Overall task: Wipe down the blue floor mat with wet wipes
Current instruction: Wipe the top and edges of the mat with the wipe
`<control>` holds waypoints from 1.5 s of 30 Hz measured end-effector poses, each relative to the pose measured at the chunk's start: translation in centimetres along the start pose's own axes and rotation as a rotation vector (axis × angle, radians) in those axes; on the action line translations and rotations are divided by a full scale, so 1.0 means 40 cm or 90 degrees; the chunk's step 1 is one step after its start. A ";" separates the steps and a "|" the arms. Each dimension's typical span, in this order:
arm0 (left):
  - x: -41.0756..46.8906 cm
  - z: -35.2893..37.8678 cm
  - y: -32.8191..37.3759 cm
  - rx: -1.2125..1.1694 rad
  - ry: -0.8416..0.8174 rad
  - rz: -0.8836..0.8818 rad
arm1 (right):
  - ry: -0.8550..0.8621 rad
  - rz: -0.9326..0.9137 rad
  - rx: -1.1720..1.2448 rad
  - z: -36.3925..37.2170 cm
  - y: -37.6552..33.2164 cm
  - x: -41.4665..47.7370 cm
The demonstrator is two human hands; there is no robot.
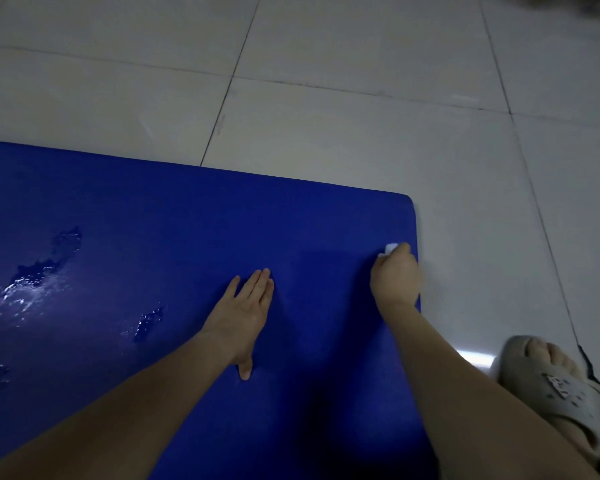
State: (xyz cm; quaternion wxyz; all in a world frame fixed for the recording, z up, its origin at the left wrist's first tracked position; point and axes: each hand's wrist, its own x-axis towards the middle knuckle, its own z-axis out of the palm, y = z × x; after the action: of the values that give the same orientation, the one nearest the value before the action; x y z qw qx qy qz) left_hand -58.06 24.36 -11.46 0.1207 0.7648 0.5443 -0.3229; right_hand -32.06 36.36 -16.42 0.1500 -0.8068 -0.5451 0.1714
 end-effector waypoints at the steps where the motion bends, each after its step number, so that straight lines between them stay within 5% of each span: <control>1: 0.001 0.001 0.000 0.008 0.001 0.001 | -0.014 -0.029 -0.020 0.019 -0.031 -0.007; 10: 0.003 0.011 -0.026 0.032 0.019 0.028 | -0.126 -0.360 -0.135 0.127 -0.245 -0.093; 19: -0.021 0.022 -0.060 -0.040 0.047 0.079 | 0.002 -0.066 -0.077 -0.039 0.034 0.058; 24: -0.007 0.004 -0.113 -0.192 0.112 0.023 | 0.001 0.023 -0.032 -0.037 0.028 0.063; 29: 0.044 -0.011 -0.197 -0.328 0.172 -0.126 | -0.062 -0.150 -0.121 0.064 -0.157 0.003; 35: 0.093 0.012 -0.243 -0.327 0.206 -0.155 | -0.128 -0.357 -0.143 0.119 -0.287 -0.042; 45: 0.144 0.033 -0.181 -0.376 0.279 -0.244 | 0.041 0.009 -0.087 -0.046 0.018 0.121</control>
State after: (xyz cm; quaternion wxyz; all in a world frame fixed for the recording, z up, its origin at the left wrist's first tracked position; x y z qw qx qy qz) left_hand -64.00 30.72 -14.86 0.1538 0.6325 0.7592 0.0013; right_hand -28.96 40.51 -15.65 0.1108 -0.8240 -0.5448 0.1092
